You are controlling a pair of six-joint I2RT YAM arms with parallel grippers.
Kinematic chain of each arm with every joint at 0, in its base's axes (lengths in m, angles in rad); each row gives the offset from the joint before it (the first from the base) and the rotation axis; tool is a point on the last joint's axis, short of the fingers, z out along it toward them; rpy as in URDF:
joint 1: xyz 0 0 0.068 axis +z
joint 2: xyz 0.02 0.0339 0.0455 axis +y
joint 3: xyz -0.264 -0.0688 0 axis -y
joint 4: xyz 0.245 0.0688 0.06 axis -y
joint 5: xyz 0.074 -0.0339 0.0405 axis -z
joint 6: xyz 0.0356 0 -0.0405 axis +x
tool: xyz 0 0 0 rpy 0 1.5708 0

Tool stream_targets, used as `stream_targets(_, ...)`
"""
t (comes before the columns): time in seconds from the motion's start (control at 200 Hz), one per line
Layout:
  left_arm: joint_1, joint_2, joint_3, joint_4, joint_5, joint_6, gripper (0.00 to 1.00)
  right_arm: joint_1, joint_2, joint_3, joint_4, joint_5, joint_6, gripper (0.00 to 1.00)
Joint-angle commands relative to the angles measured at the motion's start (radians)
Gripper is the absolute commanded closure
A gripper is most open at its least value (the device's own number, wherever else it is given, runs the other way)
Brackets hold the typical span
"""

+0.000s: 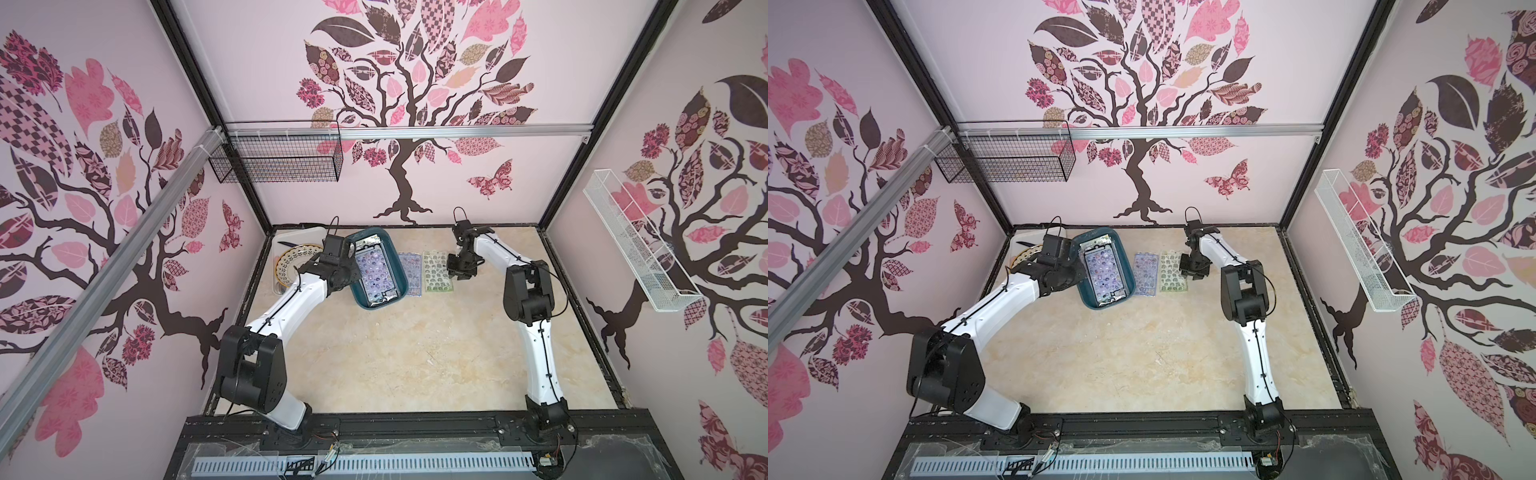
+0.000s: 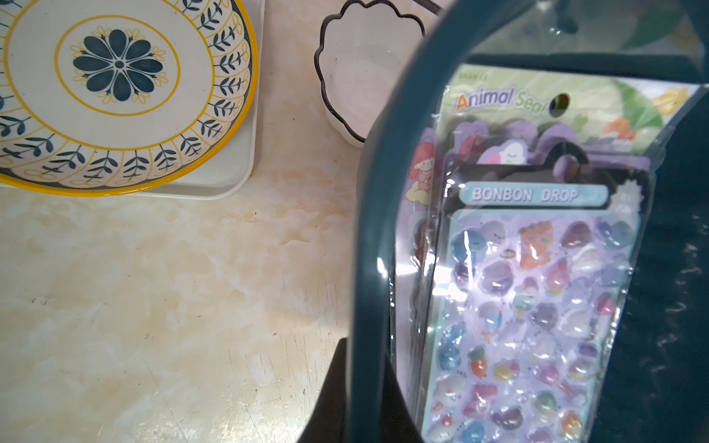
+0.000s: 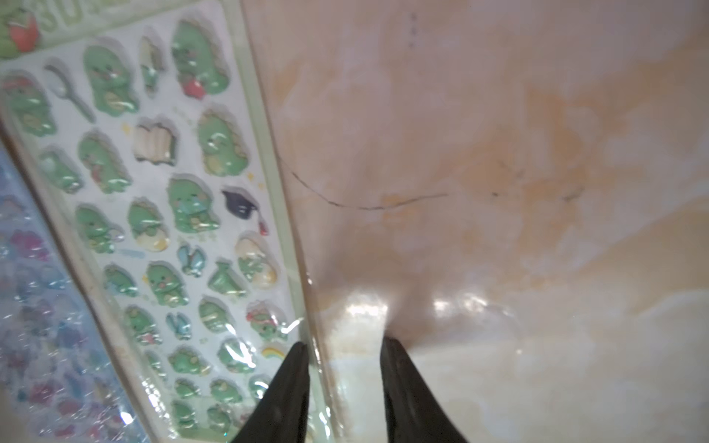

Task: Take the stickers out of the storage box
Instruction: Place the sticker at the center of the board.

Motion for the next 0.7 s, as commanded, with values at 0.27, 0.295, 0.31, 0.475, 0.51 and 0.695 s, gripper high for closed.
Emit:
stream_targets(0.27, 0.005, 0.008, -0.010, 0.094, 0.070, -0.003, 1.00, 0.015, -0.629, -0.476, 0.332, -0.011, 0.231, 0.57)
stream_targets(0.295, 0.004, 0.009, -0.013, 0.103, 0.078, 0.000, 1.00, 0.030, -0.680, -0.514, 0.369, -0.024, 0.242, 0.57)
stream_targets(0.31, 0.002, 0.010, -0.014, 0.107, 0.082, 0.001, 1.00, 0.042, -0.709, -0.533, 0.384, -0.029, 0.248, 0.57)
stream_targets(0.475, -0.019, 0.017, -0.037, 0.174, 0.130, 0.028, 1.00, 0.260, -0.966, -0.657, 0.519, 0.009, 0.295, 0.52)
stream_targets(0.51, -0.027, 0.021, -0.036, 0.179, 0.135, 0.036, 1.00, 0.314, -0.994, -0.669, 0.551, -0.003, 0.286, 0.51)
stream_targets(0.695, -0.079, 0.010, -0.046, 0.204, 0.133, 0.064, 1.00, 0.554, -0.963, -0.632, 0.508, 0.084, 0.222, 0.50)
